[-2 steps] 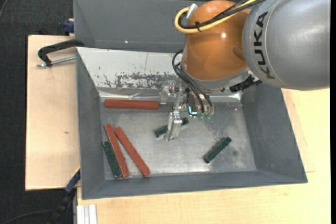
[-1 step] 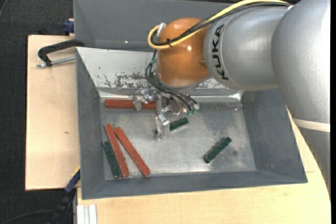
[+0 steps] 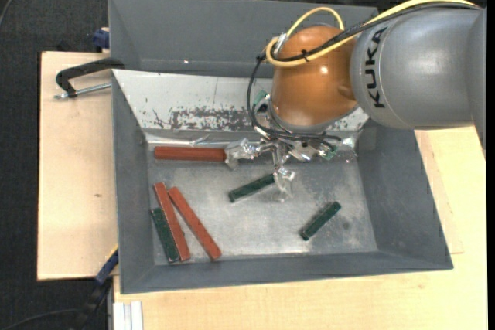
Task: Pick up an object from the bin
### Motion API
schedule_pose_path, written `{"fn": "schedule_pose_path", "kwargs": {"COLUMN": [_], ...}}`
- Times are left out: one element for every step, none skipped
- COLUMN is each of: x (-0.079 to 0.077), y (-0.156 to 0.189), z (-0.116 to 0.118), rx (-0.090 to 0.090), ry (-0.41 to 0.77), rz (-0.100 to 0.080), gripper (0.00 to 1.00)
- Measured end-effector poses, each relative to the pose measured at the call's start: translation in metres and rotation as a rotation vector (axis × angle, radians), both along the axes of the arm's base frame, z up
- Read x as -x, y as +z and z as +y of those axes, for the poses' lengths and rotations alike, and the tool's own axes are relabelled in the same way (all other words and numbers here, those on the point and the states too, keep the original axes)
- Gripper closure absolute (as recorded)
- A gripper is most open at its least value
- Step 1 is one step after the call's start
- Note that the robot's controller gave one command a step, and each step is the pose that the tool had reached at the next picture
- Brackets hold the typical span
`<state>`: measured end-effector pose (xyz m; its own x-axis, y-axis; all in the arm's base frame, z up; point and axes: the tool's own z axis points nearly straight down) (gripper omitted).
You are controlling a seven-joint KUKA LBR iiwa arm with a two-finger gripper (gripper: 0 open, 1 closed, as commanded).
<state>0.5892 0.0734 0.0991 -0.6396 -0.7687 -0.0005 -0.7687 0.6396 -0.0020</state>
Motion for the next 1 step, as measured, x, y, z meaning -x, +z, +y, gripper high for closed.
{"fn": "schedule_pose_path", "kwargs": {"x": [0.0007], "y": [-0.0293], "z": [-0.0423], "rx": [-0.001], "ry": [-0.03], "rz": [0.003], "gripper": [0.0]}}
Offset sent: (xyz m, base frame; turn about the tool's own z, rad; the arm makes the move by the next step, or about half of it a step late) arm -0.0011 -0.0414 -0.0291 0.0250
